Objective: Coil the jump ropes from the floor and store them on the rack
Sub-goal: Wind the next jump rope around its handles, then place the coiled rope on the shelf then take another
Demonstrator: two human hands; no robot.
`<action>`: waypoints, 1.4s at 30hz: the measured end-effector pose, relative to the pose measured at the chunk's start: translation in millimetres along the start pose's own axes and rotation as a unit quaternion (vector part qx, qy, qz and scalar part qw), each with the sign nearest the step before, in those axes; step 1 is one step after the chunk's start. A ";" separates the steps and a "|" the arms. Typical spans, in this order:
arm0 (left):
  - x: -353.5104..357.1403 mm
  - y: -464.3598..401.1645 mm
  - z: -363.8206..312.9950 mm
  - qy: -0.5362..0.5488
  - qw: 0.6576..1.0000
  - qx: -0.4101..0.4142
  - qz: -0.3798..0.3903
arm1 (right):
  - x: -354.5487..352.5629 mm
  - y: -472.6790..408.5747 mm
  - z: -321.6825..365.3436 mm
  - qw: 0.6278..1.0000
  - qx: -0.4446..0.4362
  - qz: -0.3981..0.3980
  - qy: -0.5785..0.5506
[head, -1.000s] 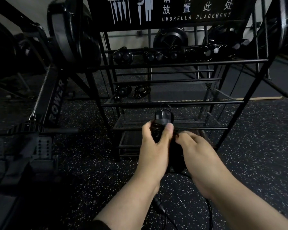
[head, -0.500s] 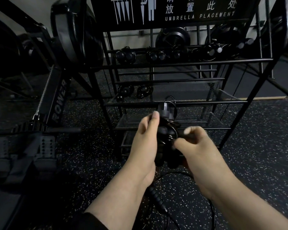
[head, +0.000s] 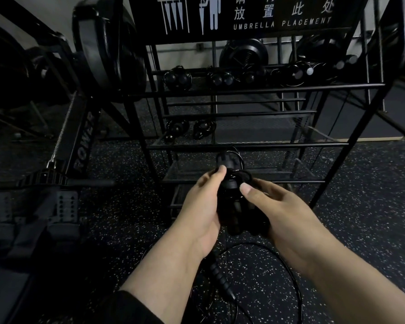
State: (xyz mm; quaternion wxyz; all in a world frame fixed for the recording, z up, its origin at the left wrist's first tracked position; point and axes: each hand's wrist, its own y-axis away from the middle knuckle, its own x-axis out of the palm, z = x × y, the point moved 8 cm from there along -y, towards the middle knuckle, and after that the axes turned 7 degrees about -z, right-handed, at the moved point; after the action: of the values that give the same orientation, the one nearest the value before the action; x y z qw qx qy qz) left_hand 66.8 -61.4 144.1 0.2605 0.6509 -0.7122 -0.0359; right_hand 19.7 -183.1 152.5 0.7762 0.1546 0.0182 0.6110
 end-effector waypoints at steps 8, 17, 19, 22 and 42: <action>-2.5 -6.3 5.7 0.008 1.000 -0.024 0.007 | -0.4 -3.3 -5.1 0.999 0.026 0.005 0.020; -4.0 -11.8 2.4 -0.014 1.000 -0.003 0.002 | -6.5 -11.2 -4.6 0.998 0.001 -0.063 0.019; -5.2 -13.6 2.0 -0.013 1.000 0.002 0.002 | -5.3 -13.2 -3.5 0.997 -0.011 -0.071 0.031; -6.1 -19.6 -0.8 -0.019 1.000 0.021 0.002 | -2.3 -17.1 -0.1 0.995 -0.030 -0.077 0.051; -71.4 -146.0 -63.5 -0.061 0.981 0.146 -0.114 | 5.1 -252.2 83.2 0.932 -0.047 -0.218 0.285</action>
State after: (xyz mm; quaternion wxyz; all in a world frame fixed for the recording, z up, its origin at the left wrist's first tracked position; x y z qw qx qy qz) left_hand 227.2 2.5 118.6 0.1128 0.7551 -0.6458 -0.0005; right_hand 276.9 -248.2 166.4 0.8588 -0.0707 0.2428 0.4455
